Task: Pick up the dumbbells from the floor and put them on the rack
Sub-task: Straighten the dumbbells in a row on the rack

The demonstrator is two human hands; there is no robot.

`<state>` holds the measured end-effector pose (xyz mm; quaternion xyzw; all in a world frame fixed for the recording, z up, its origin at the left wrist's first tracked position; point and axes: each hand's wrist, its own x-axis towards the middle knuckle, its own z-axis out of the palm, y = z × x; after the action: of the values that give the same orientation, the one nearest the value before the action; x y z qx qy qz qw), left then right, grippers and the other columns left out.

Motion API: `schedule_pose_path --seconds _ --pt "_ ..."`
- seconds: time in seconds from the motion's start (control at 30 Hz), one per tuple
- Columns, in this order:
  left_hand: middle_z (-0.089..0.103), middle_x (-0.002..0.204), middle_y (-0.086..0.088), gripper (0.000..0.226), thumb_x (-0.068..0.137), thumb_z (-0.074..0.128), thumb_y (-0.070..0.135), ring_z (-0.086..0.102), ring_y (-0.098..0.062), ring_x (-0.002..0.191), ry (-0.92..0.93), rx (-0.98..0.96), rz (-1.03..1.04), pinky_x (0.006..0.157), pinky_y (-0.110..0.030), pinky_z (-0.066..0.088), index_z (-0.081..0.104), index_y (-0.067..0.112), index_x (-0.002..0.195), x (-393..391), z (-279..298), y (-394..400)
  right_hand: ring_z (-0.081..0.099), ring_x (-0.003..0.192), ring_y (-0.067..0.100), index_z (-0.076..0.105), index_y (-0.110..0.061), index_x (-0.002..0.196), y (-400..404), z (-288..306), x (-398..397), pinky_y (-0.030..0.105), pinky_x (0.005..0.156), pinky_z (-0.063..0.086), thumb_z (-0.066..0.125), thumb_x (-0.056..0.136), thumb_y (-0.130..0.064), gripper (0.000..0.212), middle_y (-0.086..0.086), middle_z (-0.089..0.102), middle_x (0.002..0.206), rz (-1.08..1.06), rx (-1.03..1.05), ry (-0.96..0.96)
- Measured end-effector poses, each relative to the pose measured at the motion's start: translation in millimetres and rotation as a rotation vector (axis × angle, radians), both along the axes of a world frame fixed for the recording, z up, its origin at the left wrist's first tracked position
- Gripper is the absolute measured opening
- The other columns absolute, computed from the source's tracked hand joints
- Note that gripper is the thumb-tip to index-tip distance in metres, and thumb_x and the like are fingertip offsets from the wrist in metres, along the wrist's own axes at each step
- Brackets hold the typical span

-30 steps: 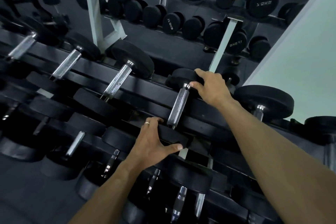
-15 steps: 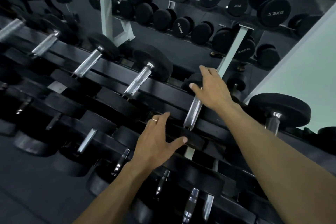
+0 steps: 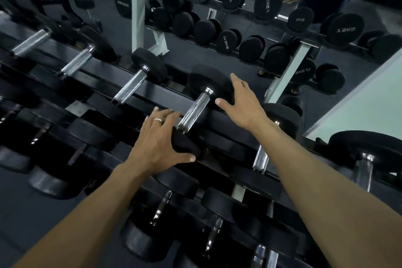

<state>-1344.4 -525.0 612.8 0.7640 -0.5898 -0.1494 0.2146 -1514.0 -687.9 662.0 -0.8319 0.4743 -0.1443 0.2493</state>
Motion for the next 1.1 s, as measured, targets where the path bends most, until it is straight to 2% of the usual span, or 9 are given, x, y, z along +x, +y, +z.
schedule_pose_path --seconds 0.07,0.13,0.2,0.27,0.43,0.63,0.8,1.1 --pt "0.027 0.150 0.000 0.120 0.047 0.080 0.068 0.017 -0.023 0.145 0.013 0.068 -0.048 0.117 -0.042 0.025 0.027 0.029 0.148 13 -2 -4 0.027 0.145 0.024 0.011 -0.028 0.155 -2 -2 6 0.037 0.115 0.027 0.059 0.094 -0.032 0.078 0.004 0.020 0.160 0.008 0.009 -0.015" --pt "0.029 0.145 0.004 0.110 0.050 0.085 0.062 0.028 -0.017 0.136 0.038 0.095 -0.089 0.109 -0.032 0.033 0.031 0.037 0.143 22 -4 -5 0.033 0.141 0.023 0.010 -0.035 0.154 -5 -2 11 0.034 0.111 0.030 0.057 0.096 -0.029 0.075 0.004 0.027 0.156 -0.008 0.019 -0.030" --pt "0.035 0.134 0.008 0.099 0.047 0.085 0.062 0.038 -0.015 0.125 0.086 0.070 -0.102 0.101 -0.030 0.040 0.035 0.047 0.132 27 -6 -5 0.037 0.136 0.024 0.007 -0.037 0.154 -9 -3 15 0.033 0.106 0.032 0.054 0.098 -0.026 0.074 0.005 0.033 0.152 -0.035 0.027 -0.030" --pt "0.037 0.124 0.011 0.097 0.042 0.084 0.066 0.042 -0.016 0.118 0.128 0.026 -0.084 0.097 -0.033 0.045 0.038 0.049 0.127 28 -10 -5 0.039 0.134 0.025 0.009 -0.034 0.155 -13 -4 19 0.034 0.107 0.033 0.053 0.099 -0.026 0.072 0.007 0.037 0.148 -0.057 0.034 -0.018" --pt "0.035 0.118 0.015 0.103 0.037 0.079 0.072 0.042 -0.018 0.119 0.121 -0.052 -0.056 0.097 -0.038 0.046 0.038 0.048 0.128 26 -18 -1 0.046 0.129 0.028 0.026 -0.034 0.150 -22 -11 22 0.042 0.106 0.041 0.054 0.098 -0.026 0.060 0.009 0.050 0.138 -0.116 0.033 -0.043" --pt "0.042 0.125 0.010 0.108 0.040 0.083 0.070 0.038 -0.017 0.125 0.127 -0.048 -0.007 0.098 -0.033 0.040 0.038 0.046 0.136 18 -19 -3 0.048 0.124 0.032 0.025 -0.033 0.150 -28 -12 29 0.042 0.101 0.043 0.054 0.098 -0.025 0.060 0.013 0.052 0.133 -0.107 -0.020 0.011" --pt "0.035 0.119 0.016 0.108 0.038 0.078 0.074 0.039 -0.014 0.122 0.168 -0.046 0.036 0.094 -0.030 0.039 0.038 0.047 0.134 15 -21 -2 0.051 0.117 0.034 0.025 -0.036 0.150 -35 -4 34 0.040 0.096 0.041 0.055 0.098 -0.025 0.061 0.010 0.053 0.126 -0.059 -0.041 0.068" --pt "0.034 0.127 0.018 0.108 0.038 0.078 0.074 0.034 -0.011 0.127 0.254 -0.004 0.040 0.098 -0.041 0.045 0.031 0.054 0.133 20 -19 -1 0.055 0.113 0.033 0.032 -0.035 0.146 -35 2 42 0.041 0.097 0.042 0.057 0.096 -0.025 0.057 0.009 0.058 0.122 -0.037 -0.031 0.096"
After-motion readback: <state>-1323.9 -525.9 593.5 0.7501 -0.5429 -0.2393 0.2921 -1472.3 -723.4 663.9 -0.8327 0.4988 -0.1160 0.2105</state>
